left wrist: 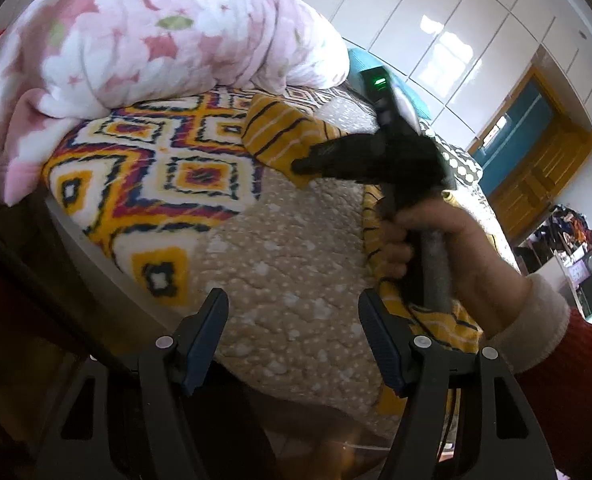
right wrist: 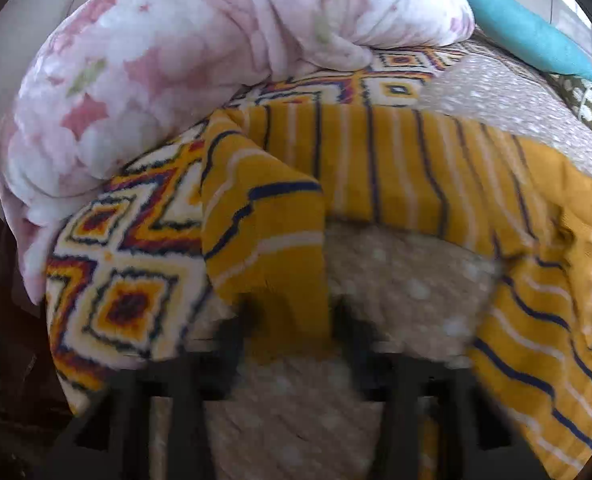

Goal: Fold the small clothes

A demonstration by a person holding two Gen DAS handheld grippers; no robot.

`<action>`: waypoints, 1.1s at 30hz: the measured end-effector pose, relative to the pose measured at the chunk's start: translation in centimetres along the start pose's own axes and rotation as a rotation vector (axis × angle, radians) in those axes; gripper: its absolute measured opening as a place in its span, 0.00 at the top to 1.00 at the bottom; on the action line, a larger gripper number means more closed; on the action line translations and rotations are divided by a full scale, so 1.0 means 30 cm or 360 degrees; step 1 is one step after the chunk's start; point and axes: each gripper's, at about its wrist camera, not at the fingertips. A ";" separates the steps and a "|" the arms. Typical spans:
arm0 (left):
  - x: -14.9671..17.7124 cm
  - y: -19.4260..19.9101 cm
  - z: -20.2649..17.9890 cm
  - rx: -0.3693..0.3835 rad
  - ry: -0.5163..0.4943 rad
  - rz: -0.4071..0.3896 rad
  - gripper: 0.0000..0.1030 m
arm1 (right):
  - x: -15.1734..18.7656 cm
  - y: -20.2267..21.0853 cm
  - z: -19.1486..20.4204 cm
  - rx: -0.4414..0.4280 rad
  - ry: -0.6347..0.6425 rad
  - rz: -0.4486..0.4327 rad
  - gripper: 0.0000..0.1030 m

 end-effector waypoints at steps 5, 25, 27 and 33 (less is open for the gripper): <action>-0.010 -0.004 -0.014 0.0057 0.0018 0.0010 0.36 | -0.014 0.311 -0.180 -0.0172 -0.0219 -0.0253 0.85; -0.050 -0.148 -0.414 0.0199 -0.0324 0.0150 0.31 | 0.616 0.916 -1.130 0.0637 -0.0857 -0.0492 0.68; -0.054 -0.174 -0.440 0.0207 -0.0321 0.0168 0.31 | 0.595 0.892 -1.117 0.0618 -0.0772 -0.0485 0.68; -0.232 -0.347 -0.543 0.0180 -0.0412 0.0107 0.26 | 0.474 0.766 -1.074 0.0623 -0.0631 -0.0454 0.60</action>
Point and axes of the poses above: each gripper's, at about its wrist camera, not at the fingertips, and y roughly against the way its jaws point, z to its left, x to its underside, and after that the axes turned 3 degrees about -y, right-handed
